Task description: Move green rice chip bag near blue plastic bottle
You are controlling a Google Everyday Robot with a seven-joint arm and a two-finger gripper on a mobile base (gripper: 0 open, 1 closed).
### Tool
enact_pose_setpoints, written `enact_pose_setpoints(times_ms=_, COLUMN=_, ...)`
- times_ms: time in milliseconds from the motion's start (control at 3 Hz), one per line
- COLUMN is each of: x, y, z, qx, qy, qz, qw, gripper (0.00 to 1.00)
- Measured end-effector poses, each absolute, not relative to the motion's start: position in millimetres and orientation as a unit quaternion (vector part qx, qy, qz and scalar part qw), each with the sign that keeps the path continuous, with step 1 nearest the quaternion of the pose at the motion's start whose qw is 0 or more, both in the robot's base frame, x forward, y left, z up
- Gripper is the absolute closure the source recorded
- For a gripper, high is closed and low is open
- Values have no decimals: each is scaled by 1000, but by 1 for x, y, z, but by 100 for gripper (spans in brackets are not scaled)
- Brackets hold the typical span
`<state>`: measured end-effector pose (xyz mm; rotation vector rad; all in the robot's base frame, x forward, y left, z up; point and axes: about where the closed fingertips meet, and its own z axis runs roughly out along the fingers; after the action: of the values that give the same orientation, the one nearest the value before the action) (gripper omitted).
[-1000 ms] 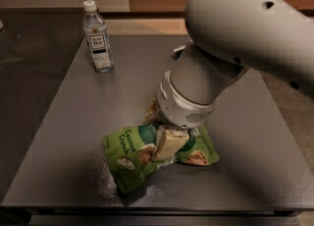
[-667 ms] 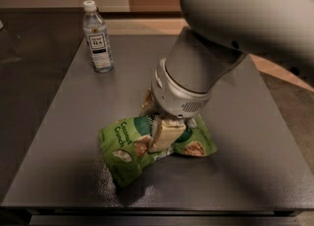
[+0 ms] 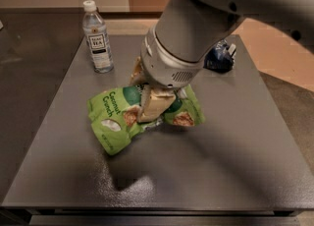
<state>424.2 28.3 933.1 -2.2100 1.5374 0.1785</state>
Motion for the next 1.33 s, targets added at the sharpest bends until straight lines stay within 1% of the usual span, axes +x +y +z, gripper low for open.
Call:
enact_pose_setpoints(times_ms=333, x=466, y=47, z=952, qx=-803, qy=533, qz=48, qw=263, gripper=100)
enact_pose_setpoints(times_ms=667, x=538, y=62, z=930, qx=-808, qy=517, qz=43, qw=279, gripper=100)
enact_pose_setpoints(times_ms=1000, x=564, y=68, z=916, qx=-807, qy=519, qz=35, qw=281, gripper=99)
enact_pose_setpoints(times_ms=1333, x=591, y=72, z=902, qx=-805, qy=523, qz=16, qw=280, gripper=77)
